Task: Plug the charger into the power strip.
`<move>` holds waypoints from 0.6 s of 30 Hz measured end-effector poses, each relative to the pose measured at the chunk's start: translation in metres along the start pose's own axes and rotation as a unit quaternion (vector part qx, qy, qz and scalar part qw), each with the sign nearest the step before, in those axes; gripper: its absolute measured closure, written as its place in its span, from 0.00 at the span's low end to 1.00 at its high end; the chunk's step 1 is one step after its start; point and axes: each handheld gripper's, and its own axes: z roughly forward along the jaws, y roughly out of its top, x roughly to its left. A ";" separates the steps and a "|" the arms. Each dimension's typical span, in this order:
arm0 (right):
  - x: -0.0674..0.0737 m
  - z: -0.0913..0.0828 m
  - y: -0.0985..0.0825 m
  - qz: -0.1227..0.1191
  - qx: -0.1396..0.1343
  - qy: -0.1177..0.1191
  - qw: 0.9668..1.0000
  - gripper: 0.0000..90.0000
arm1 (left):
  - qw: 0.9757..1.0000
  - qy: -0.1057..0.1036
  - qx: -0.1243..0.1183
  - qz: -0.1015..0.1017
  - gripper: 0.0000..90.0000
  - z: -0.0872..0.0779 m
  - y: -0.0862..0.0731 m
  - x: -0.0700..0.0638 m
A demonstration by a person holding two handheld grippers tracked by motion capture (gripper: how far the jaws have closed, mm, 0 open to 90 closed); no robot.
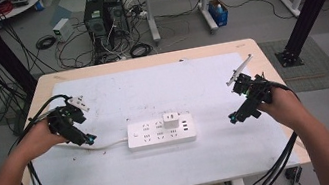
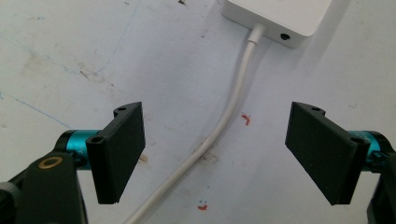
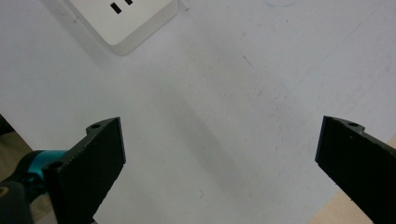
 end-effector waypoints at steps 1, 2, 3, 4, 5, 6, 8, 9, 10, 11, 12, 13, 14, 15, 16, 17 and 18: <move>0.000 0.000 0.000 -0.003 -0.002 -0.001 1.000 0.01 | 1.000 0.001 0.001 0.000 0.22 0.000 0.000 0.001; -0.001 -0.001 0.000 -0.005 -0.004 -0.002 1.000 0.01 | 1.000 0.002 -0.001 -0.005 0.22 0.000 0.000 0.001; 0.000 -0.001 0.001 -0.003 -0.006 -0.002 1.000 0.01 | 1.000 0.003 0.000 -0.004 0.22 0.000 -0.001 0.001; 0.000 -0.001 0.001 -0.003 -0.005 -0.001 1.000 0.01 | 1.000 0.004 -0.001 -0.006 0.22 0.000 -0.001 0.001; 0.000 0.000 0.001 -0.005 -0.004 -0.002 1.000 0.01 | 1.000 0.005 -0.002 -0.008 0.22 0.000 -0.001 0.001; 0.000 0.001 0.001 -0.007 -0.001 -0.003 1.000 0.01 | 1.000 0.005 -0.003 -0.005 0.22 0.000 -0.001 0.000; 0.001 0.002 0.002 -0.006 0.001 -0.002 1.000 0.01 | 1.000 0.005 -0.003 -0.008 0.22 0.000 -0.002 -0.001; 0.002 0.002 0.002 -0.005 0.002 -0.003 1.000 0.01 | 1.000 0.006 -0.002 -0.006 0.22 0.000 -0.002 -0.001; 0.003 0.003 0.002 -0.006 0.001 -0.001 1.000 0.01 | 1.000 0.007 0.000 -0.005 0.22 0.000 -0.003 -0.001; 0.003 0.003 0.003 -0.005 0.001 -0.001 1.000 0.01 | 1.000 0.008 -0.001 -0.007 0.22 0.000 -0.003 -0.001; 0.003 0.004 0.003 -0.011 0.000 -0.001 1.000 0.01 | 1.000 0.009 -0.001 -0.009 0.22 -0.001 -0.003 -0.001; 0.005 0.003 0.003 -0.005 0.002 -0.001 1.000 0.01 | 1.000 0.008 0.000 -0.009 0.22 -0.001 -0.004 -0.001; 0.006 0.004 0.003 -0.005 0.002 -0.001 1.000 0.01 | 1.000 0.010 -0.003 -0.011 0.22 -0.001 -0.005 -0.001; 0.006 0.005 0.003 -0.005 0.001 -0.002 1.000 0.01 | 1.000 0.010 -0.002 -0.011 0.22 -0.002 -0.005 -0.001; 0.006 0.005 0.003 -0.005 0.002 -0.001 1.000 0.01 | 1.000 0.012 -0.004 -0.012 0.22 -0.002 -0.005 -0.001; 0.005 0.006 0.003 -0.005 0.003 -0.001 1.000 0.01 | 1.000 0.011 -0.004 -0.014 0.22 -0.003 -0.006 -0.002; 0.005 0.006 0.003 -0.005 0.003 -0.001 1.000 0.01 | 1.000 0.011 -0.004 -0.014 0.22 -0.003 -0.006 -0.002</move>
